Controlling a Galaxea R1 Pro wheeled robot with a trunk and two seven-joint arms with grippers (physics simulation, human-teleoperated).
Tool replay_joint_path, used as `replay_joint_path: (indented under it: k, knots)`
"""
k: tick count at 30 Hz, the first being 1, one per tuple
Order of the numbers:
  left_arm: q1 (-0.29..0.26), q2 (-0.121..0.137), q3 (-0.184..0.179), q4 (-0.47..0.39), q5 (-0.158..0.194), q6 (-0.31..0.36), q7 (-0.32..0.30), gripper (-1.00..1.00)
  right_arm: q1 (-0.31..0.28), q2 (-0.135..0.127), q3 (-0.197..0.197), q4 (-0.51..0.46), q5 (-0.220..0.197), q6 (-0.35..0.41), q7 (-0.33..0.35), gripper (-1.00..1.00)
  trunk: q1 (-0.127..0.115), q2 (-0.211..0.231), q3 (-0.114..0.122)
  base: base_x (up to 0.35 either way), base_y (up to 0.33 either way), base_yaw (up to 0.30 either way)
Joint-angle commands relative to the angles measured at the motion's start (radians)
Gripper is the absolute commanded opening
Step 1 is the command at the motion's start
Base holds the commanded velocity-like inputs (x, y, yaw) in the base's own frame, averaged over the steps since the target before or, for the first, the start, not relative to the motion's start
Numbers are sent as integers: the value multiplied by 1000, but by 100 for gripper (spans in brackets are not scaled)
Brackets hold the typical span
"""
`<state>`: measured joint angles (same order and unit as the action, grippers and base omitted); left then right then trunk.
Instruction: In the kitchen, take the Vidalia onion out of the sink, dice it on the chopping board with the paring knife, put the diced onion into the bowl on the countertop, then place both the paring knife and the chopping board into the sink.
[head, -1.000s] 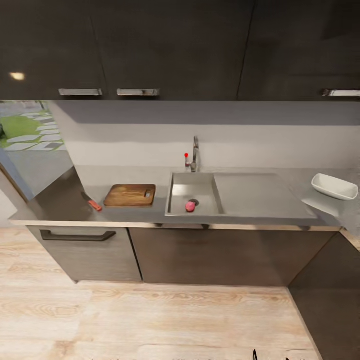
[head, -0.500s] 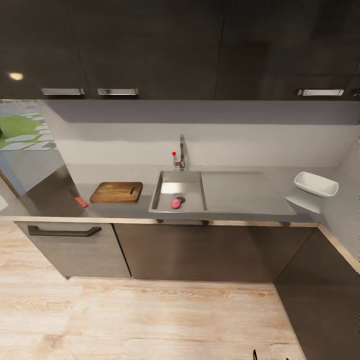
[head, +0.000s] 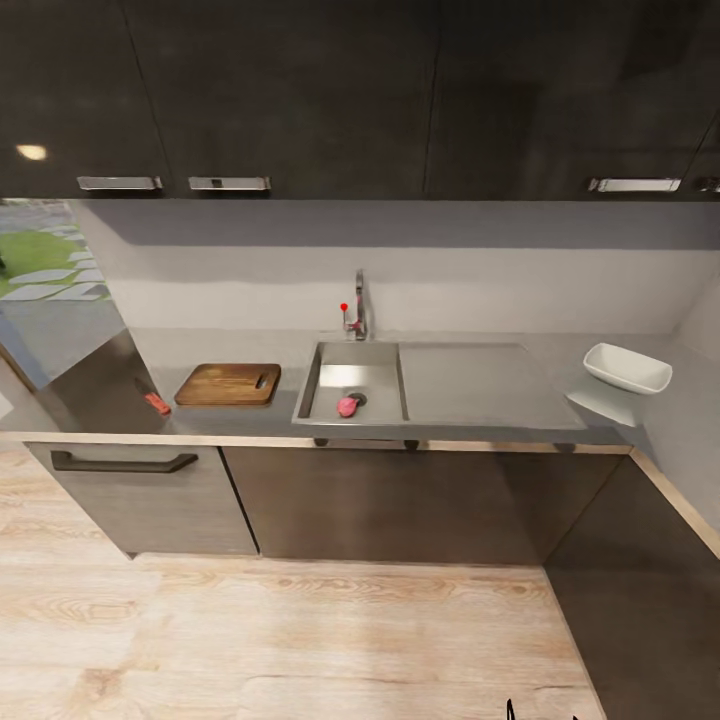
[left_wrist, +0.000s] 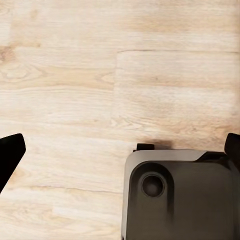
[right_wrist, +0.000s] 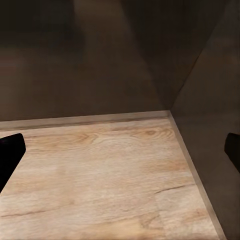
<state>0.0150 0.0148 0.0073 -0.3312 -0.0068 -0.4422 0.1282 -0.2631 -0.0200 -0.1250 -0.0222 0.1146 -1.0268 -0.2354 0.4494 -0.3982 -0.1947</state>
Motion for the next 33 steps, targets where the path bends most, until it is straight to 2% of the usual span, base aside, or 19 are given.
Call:
replay_joint_path:
  k: [1,9,26,30,32,33]
  knots:
    - [0,0,0,-2,-1,-1,2,100,-1,0,-8,1,11,-3,-4,100,1,-2,-2,0,0,-41]
    - [0,0,0,-2,-1,-1,2,100,-1,1,-7,1,11,-3,-4,100,1,-2,2,0,0,-104]
    - [0,-1,2,-2,0,1,4,100,-1,3,-7,1,11,-3,-4,100,1,-2,3,0,0,-8]
    - [0,-6,3,-43,0,13,8,100,-1,3,-7,1,11,-3,-4,100,1,-2,3,0,0,0]
    - [0,-16,3,-83,-1,38,8,100,-1,3,-7,1,11,-3,-4,100,1,-2,3,0,0,0]
    - [0,-25,3,-120,-2,72,8,100,-1,3,-7,1,11,-3,-4,100,1,-2,3,0,0,0]
